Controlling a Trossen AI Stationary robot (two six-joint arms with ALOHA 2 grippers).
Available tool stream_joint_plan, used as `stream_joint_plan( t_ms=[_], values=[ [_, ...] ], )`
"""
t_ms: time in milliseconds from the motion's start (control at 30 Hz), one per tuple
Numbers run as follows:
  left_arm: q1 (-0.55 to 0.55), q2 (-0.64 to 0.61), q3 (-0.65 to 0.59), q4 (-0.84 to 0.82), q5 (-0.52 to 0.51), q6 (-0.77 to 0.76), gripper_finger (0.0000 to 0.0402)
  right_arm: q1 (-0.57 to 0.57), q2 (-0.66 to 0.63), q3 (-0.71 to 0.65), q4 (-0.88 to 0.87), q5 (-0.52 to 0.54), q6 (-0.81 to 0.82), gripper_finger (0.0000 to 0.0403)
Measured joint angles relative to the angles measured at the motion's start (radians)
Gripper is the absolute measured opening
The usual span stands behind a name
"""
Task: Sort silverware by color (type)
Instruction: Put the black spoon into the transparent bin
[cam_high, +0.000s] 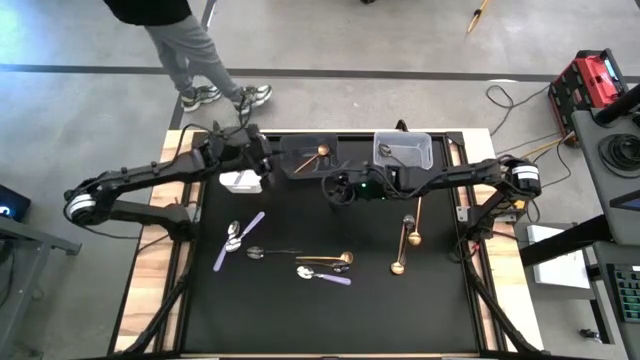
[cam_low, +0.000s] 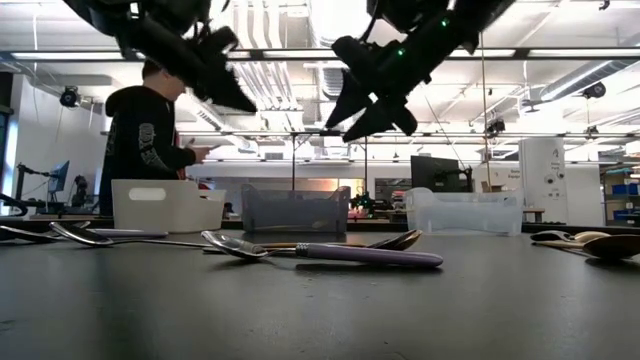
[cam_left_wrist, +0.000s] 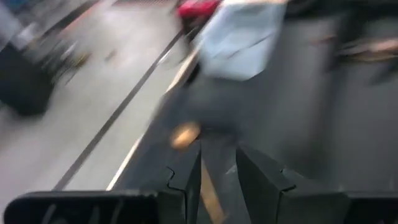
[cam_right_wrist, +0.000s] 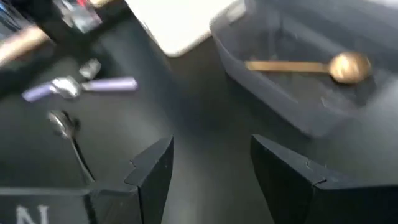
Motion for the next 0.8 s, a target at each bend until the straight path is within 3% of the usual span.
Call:
stream_joint_plan(
  t_ms=[233, 367, 567, 800],
  values=[
    [-0.023, -0.012, -0.054, 0.115, 0.373, 0.003, 0.0084, 0.028, 0.022, 0.114, -0.294, 0.000, -0.001, 0.0206],
    [-0.035, -0.010, -0.057, 0.113, 0.396, -0.033, 0.0084, 0.054, 0.018, 0.115, -0.346, -0.006, -0.039, 0.0205],
    [-0.082, -0.003, -0.057, 0.113, 0.396, -0.041, 0.0084, 0.106, 0.021, 0.115, -0.356, -0.125, -0.052, 0.0205],
    [-0.178, -0.003, -0.057, 0.112, 0.394, -0.050, 0.0084, 0.199, 0.033, 0.115, -0.348, -0.124, -0.066, 0.0205]
  ],
)
